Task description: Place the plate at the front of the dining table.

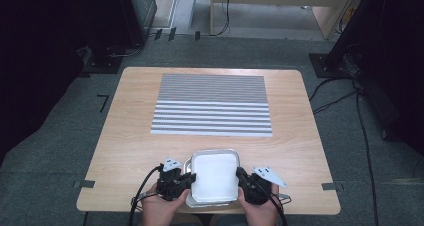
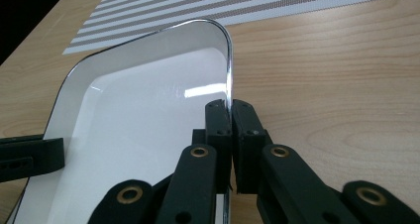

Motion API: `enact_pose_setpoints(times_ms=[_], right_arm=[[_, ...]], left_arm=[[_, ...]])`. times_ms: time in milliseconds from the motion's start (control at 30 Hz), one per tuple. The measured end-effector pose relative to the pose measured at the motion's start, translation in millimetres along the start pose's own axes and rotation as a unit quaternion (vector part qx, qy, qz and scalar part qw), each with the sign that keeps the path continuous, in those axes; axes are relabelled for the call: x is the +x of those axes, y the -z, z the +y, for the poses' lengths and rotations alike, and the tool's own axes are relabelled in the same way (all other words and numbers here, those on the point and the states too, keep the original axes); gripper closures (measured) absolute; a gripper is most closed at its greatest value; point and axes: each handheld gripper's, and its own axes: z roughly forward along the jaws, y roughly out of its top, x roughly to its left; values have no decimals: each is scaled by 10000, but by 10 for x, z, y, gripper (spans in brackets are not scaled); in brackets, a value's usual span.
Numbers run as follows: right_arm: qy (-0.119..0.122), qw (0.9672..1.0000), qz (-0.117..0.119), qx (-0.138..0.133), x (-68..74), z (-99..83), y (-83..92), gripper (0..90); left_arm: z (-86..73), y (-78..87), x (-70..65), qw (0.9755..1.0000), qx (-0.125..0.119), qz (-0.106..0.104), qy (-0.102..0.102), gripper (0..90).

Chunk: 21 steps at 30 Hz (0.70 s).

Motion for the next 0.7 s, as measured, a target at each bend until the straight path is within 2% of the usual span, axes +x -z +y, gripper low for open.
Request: enact_pose_setpoints(times_ms=[267,533,700], right_arm=[[-70,9999,111,80,-24,153,-64,893],[16,9999,121,71,-30,319,-169,898],[11,9998,178,59,-2,439,-254,900]], left_arm=[[203,-13,11,10000,-22,91,-32,837],[396,-46,60,9999,-5,127,-37,849],[538,-41,125,9998,-95,161,17,855]])
